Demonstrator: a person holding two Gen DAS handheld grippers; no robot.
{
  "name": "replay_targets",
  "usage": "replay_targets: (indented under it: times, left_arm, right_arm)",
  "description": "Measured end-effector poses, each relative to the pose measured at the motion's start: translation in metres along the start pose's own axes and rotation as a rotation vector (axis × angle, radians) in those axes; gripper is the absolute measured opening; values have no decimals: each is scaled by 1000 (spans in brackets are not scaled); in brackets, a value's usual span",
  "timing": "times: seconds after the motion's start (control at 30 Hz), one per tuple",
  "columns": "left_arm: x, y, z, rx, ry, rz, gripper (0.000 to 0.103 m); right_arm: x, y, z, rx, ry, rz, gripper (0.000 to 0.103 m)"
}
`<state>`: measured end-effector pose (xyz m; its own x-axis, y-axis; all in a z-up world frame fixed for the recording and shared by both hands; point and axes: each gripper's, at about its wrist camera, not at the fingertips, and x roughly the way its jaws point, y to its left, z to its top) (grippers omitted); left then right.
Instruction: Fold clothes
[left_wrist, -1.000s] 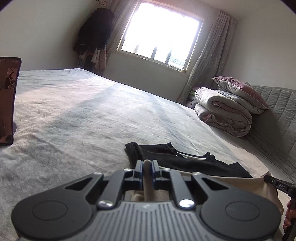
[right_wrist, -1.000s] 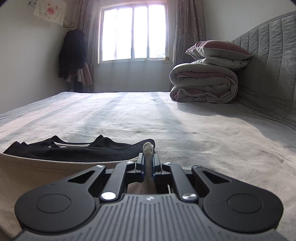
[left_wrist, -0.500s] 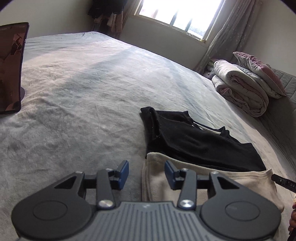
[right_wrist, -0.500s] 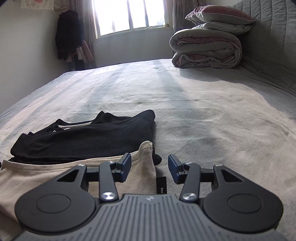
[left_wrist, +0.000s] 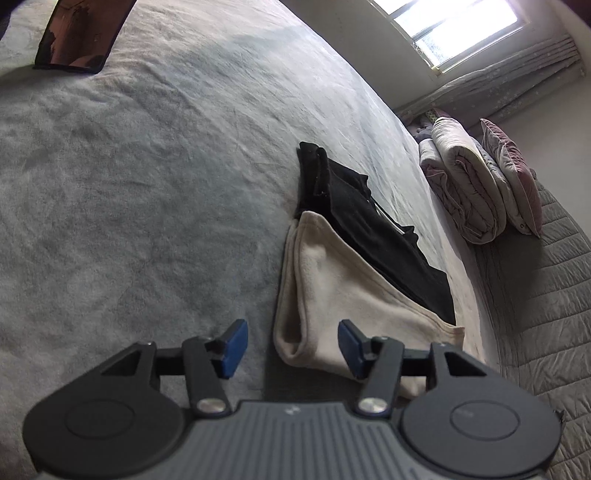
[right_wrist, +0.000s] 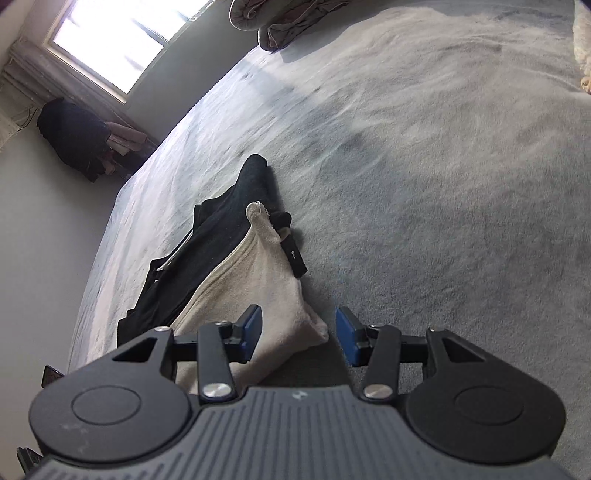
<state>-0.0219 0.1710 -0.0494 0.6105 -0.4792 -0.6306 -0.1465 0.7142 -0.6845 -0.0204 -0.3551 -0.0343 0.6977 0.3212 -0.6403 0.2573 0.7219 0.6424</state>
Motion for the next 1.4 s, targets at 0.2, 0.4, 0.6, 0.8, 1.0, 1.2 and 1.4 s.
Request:
replay_targets:
  times: [0.2,0.4,0.6,0.8,1.0,1.2,1.4]
  left_arm:
    - [30,2,-22,-144,-15,-56,55]
    - [34,-9,-27,-165,-152,9,22]
    - [21,-25,-27,-103,-256,95,7]
    - [-9,-10,-21,-75,-202,114,7]
    - [10,5,-26,39,-112,142,13]
    - [-5,1,-13,161,-125,155,45]
    - [7,-9,6,261,-149,187,50]
  right_arm:
    - [12,-13,-10,129,-24,68,49]
    - [29,-20,-15,210,-100,106,27]
    - [16,-15,-23,182,-80,51,9]
    - [-1,-8,-32,156,-48,4,8]
    - [2,-3,-36,58,-28,-26,8]
    - [4,-1,-28,-37,-40,-45,23]
    - [4,10,-13,-109,-117,-60,42]
